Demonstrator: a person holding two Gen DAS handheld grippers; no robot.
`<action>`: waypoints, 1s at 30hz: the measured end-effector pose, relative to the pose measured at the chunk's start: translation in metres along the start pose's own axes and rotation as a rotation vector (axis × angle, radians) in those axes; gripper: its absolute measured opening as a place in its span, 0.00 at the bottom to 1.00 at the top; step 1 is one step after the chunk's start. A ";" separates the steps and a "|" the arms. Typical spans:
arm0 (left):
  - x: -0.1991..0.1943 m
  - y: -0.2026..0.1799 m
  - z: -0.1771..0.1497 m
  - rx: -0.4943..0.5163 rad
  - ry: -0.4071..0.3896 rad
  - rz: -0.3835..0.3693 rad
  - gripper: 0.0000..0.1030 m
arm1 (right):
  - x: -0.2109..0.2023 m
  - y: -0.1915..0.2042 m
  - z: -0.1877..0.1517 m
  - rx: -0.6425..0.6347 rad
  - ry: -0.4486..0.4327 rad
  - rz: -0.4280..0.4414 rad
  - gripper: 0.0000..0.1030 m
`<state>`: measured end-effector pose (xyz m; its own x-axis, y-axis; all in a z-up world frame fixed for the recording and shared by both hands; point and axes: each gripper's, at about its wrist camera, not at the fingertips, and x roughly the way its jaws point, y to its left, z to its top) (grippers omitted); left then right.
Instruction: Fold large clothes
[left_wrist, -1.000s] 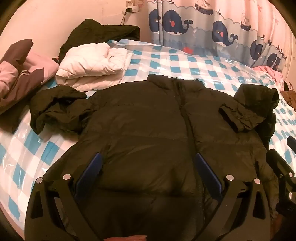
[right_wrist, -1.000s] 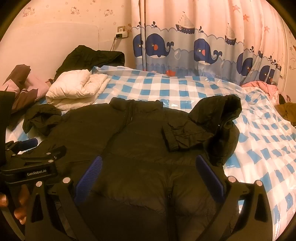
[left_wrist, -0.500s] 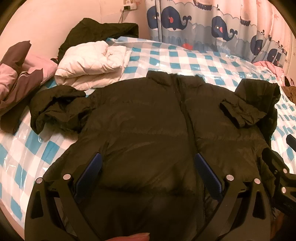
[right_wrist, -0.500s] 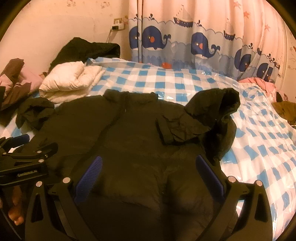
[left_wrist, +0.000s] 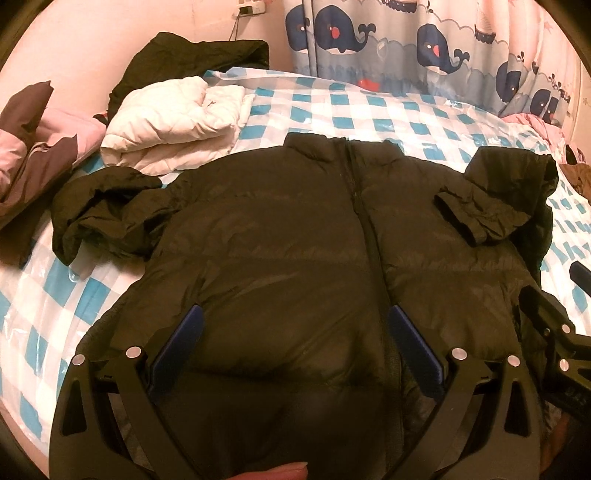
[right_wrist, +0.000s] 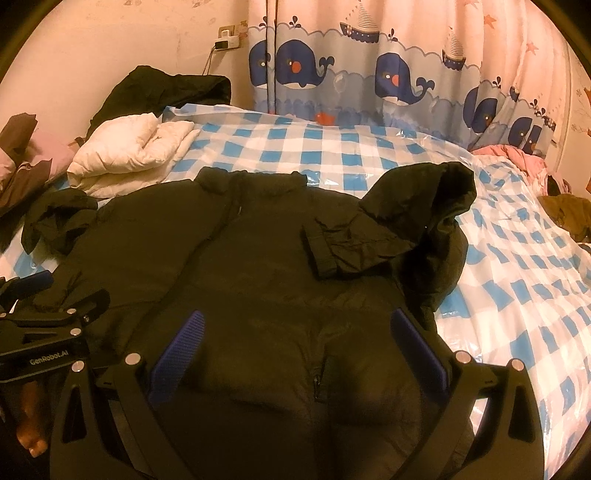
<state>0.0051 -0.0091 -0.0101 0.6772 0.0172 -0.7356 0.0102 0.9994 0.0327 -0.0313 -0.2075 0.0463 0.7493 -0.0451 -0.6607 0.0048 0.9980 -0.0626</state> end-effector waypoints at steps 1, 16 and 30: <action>0.001 -0.001 0.000 0.001 0.001 0.001 0.94 | -0.001 0.001 0.000 -0.004 -0.001 -0.001 0.95; 0.001 -0.002 -0.001 0.015 -0.007 -0.038 0.94 | 0.000 0.006 0.000 -0.016 -0.001 0.003 0.95; -0.009 0.000 -0.001 0.002 -0.059 -0.097 0.93 | -0.003 0.006 0.001 -0.018 -0.004 0.016 0.95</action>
<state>-0.0019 -0.0094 -0.0046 0.7153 -0.0818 -0.6940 0.0793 0.9962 -0.0357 -0.0330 -0.2015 0.0484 0.7519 -0.0289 -0.6586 -0.0194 0.9976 -0.0659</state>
